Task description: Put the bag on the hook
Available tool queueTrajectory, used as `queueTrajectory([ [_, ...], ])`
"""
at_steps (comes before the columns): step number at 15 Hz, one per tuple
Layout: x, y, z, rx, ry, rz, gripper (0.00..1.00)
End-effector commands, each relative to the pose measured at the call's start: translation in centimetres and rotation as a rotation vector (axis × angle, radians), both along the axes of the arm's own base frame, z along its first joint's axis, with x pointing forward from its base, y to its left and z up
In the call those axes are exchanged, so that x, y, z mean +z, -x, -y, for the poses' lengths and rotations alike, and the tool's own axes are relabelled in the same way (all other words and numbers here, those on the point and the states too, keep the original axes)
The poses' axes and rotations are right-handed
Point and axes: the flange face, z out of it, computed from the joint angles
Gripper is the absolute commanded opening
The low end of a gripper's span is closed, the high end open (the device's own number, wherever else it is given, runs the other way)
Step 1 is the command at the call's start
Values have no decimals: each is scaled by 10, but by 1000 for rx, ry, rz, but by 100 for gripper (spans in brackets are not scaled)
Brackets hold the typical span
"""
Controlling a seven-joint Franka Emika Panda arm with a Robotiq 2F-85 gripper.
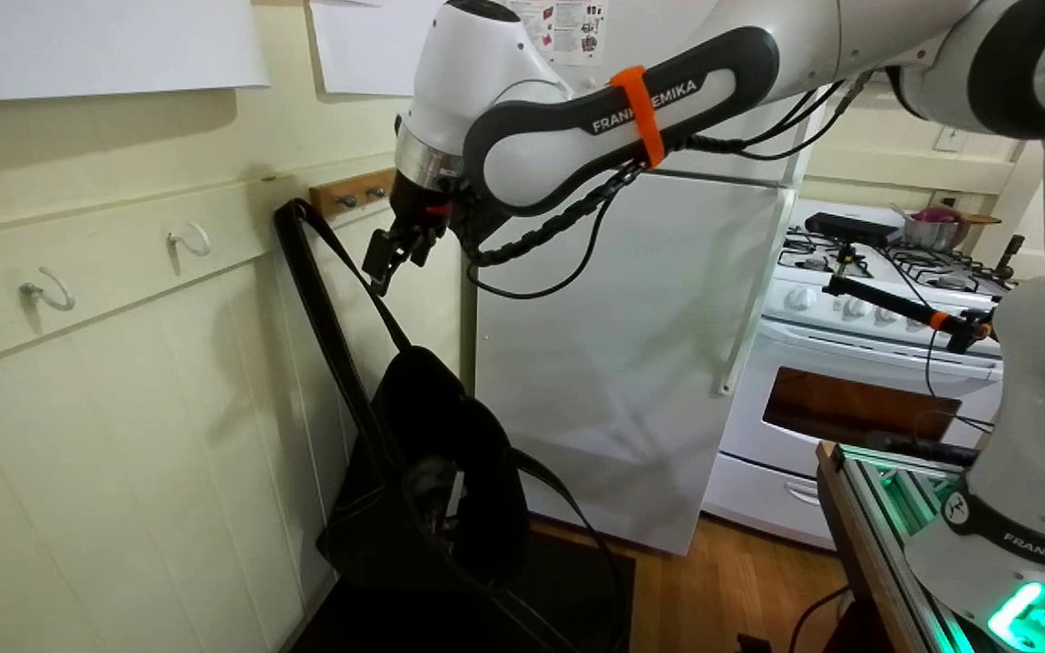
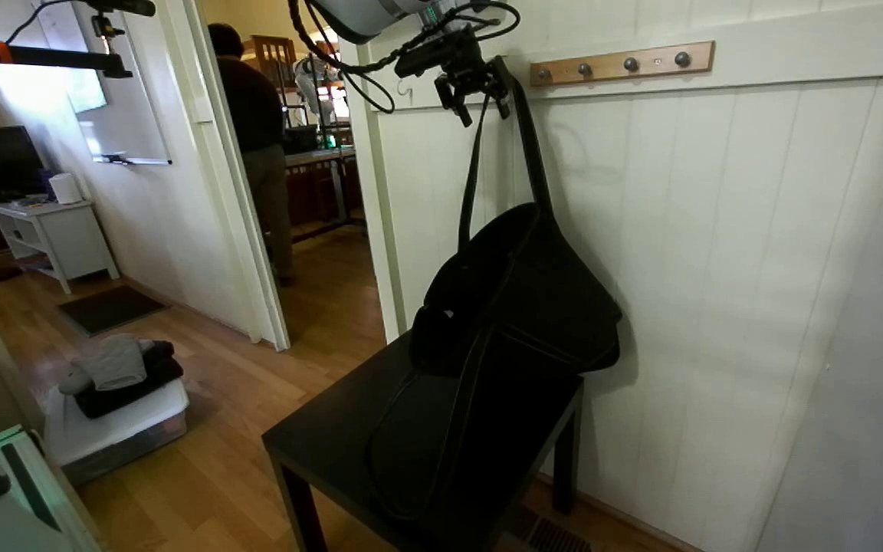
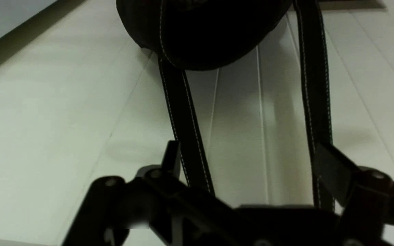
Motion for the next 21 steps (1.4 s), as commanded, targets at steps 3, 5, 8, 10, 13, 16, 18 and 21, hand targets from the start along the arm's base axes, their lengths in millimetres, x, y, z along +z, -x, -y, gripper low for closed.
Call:
queueTrajectory([
  [3, -3, 67, 10, 31, -9, -22, 100],
  [5, -6, 84, 15, 29, -14, -12, 100],
  [8, -11, 106, 24, 37, -16, 3, 100],
  [10, -14, 119, 29, 37, -18, 14, 100],
  [13, -16, 136, 37, 34, -26, 28, 100],
  [16, -16, 152, 44, 26, -30, 39, 100],
  [18, -16, 160, 48, 23, -31, 35, 100],
  [21, -15, 149, 51, 6, -43, 23, 100],
])
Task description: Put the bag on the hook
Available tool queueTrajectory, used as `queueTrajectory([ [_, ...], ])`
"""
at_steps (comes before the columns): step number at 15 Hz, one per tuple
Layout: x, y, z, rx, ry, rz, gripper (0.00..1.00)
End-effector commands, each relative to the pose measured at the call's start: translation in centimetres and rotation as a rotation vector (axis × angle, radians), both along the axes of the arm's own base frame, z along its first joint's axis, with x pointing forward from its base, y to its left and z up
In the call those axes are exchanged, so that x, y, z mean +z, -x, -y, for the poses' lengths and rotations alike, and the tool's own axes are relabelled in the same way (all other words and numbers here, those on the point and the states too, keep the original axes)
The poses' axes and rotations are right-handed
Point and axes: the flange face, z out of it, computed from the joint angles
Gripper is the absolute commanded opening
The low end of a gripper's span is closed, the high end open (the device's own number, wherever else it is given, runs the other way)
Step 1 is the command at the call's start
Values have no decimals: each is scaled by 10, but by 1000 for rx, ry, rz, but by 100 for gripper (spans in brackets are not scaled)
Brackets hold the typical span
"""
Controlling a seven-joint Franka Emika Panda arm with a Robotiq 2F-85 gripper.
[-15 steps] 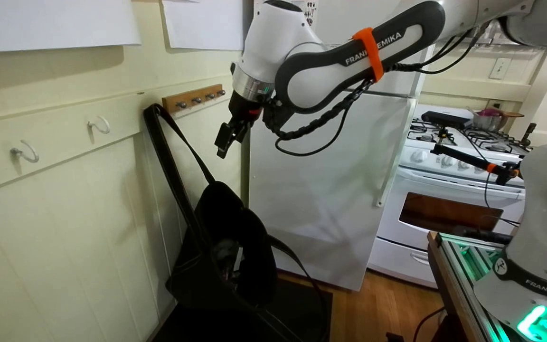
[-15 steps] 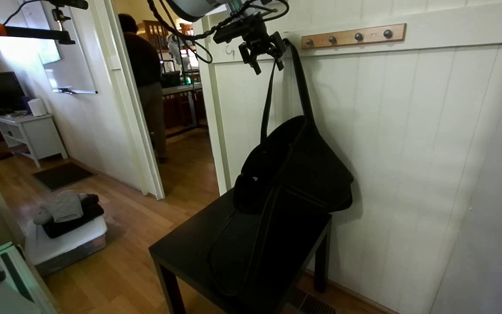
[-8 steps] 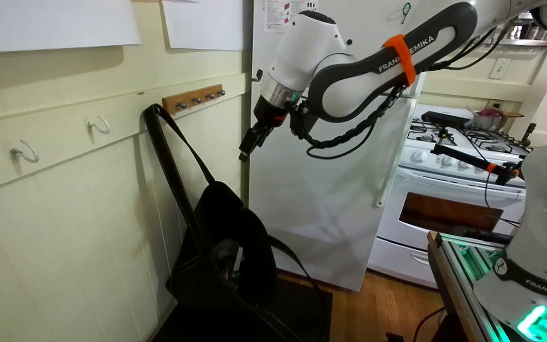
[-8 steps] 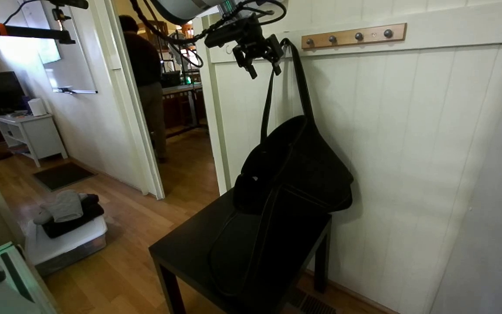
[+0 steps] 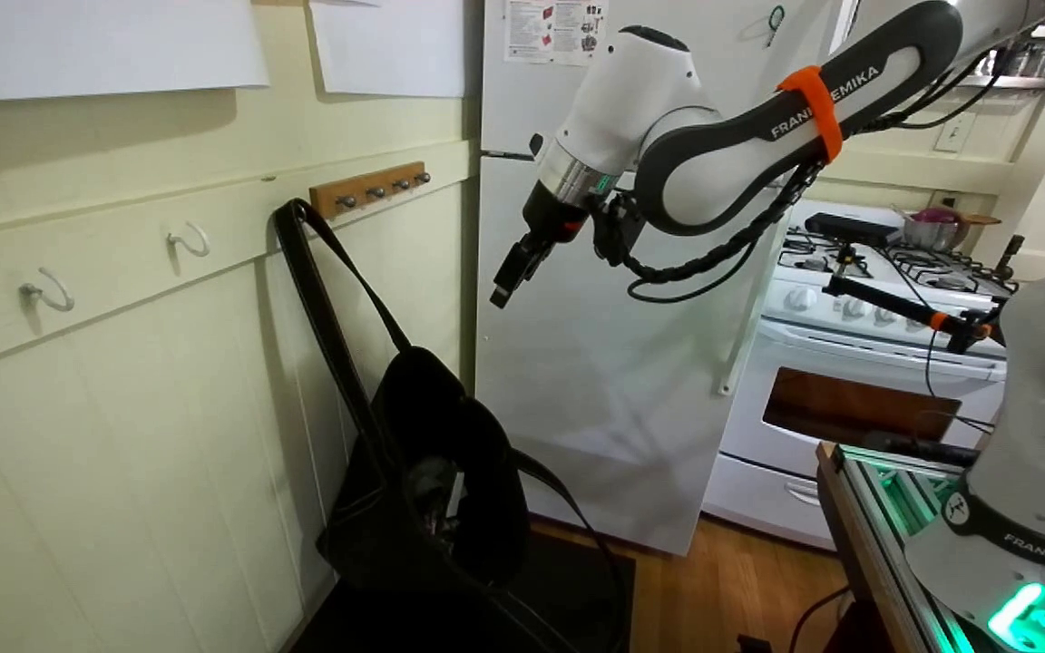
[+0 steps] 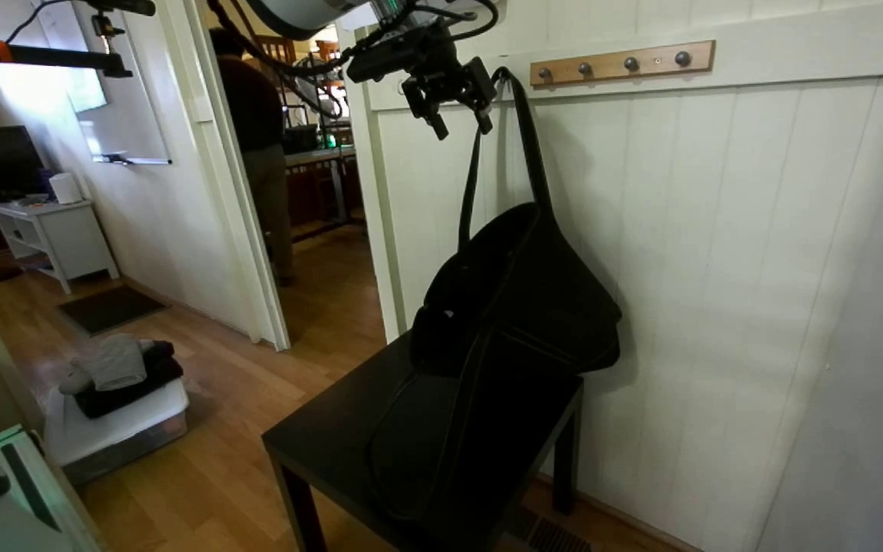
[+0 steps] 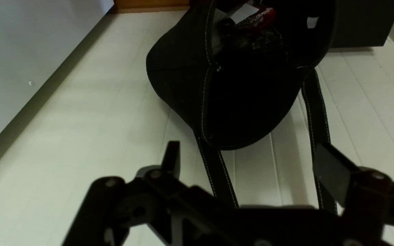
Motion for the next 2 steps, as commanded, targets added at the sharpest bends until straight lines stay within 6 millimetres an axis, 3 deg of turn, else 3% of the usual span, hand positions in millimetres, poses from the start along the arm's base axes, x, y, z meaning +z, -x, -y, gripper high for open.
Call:
queueTrajectory([
  [1, 1, -1, 1, 0, -1, 1, 100],
  [2, 1, -1, 1, 1, 0, 2, 100],
])
